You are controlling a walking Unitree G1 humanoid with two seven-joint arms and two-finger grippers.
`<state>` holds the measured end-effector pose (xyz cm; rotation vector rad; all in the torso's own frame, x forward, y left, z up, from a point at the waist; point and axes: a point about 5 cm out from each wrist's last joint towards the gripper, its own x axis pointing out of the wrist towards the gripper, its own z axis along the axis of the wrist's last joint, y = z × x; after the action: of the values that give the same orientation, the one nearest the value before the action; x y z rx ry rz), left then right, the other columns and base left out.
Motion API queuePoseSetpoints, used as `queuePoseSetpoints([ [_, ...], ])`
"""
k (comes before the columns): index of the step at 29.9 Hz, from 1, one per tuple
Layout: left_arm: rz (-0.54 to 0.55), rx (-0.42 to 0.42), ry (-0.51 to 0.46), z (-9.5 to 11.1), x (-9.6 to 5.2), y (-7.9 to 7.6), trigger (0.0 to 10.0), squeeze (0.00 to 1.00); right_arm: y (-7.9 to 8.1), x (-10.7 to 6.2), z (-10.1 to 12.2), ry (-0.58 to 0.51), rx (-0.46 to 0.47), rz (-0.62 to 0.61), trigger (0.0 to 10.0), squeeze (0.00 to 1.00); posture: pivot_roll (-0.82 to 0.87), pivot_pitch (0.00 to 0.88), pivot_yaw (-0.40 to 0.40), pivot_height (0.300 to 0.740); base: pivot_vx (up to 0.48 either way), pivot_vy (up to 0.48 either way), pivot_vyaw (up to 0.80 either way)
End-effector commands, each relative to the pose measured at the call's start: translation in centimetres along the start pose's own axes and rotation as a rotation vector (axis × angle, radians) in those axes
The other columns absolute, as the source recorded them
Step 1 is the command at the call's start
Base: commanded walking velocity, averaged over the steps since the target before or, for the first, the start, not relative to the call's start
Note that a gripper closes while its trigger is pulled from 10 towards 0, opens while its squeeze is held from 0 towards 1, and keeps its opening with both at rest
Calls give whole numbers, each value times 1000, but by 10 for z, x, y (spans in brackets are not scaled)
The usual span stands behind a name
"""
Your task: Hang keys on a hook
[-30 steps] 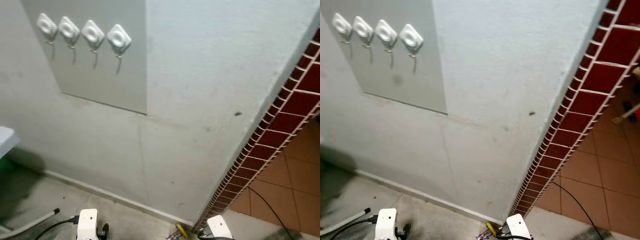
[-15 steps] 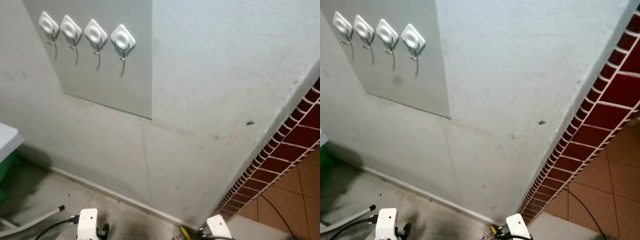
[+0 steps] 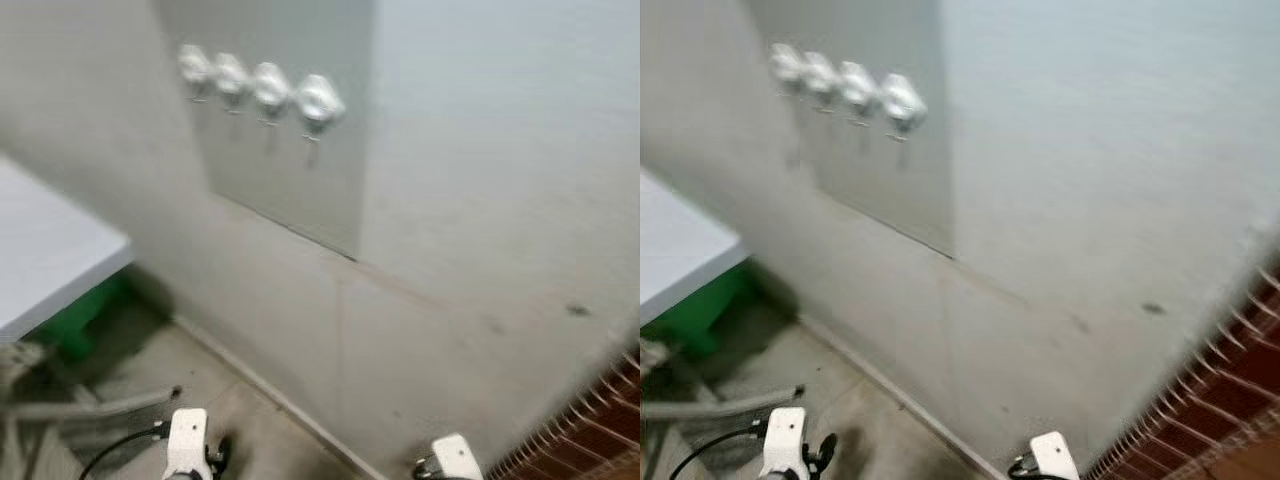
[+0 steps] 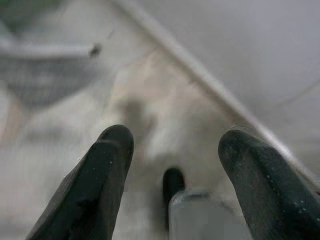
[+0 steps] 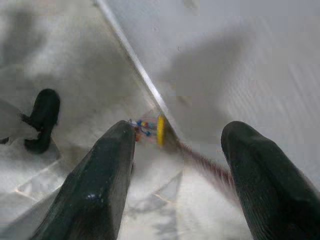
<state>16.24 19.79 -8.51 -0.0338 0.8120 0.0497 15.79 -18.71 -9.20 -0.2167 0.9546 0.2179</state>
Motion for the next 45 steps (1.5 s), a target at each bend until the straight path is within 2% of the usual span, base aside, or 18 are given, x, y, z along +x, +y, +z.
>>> queuePoseSetpoints([
  [1, 4, 0, 16, -3, -1, 0, 10000, 0, 5, 0, -1, -1, 8, 8, 10000, 0, -98, 0, -5, 740, 0, 0, 800],
  [32, 11, -12, 34, -10, -3, -1, 10000, 0, 2, -1, -2, 1, -8, 17, 10000, 0, -92, 0, -18, 740, 0, 0, 800],
  [36, 13, -15, 35, -10, -3, -1, 10000, 0, 2, -1, -1, -10, 55, 20, 10000, 0, -92, 0, -18, 740, 0, 0, 0],
  [45, 18, -40, 33, -10, -3, 0, 10000, 0, 1, 0, 0, -17, 67, 21, 10000, 0, -91, 0, -17, 740, 0, 0, 0],
])
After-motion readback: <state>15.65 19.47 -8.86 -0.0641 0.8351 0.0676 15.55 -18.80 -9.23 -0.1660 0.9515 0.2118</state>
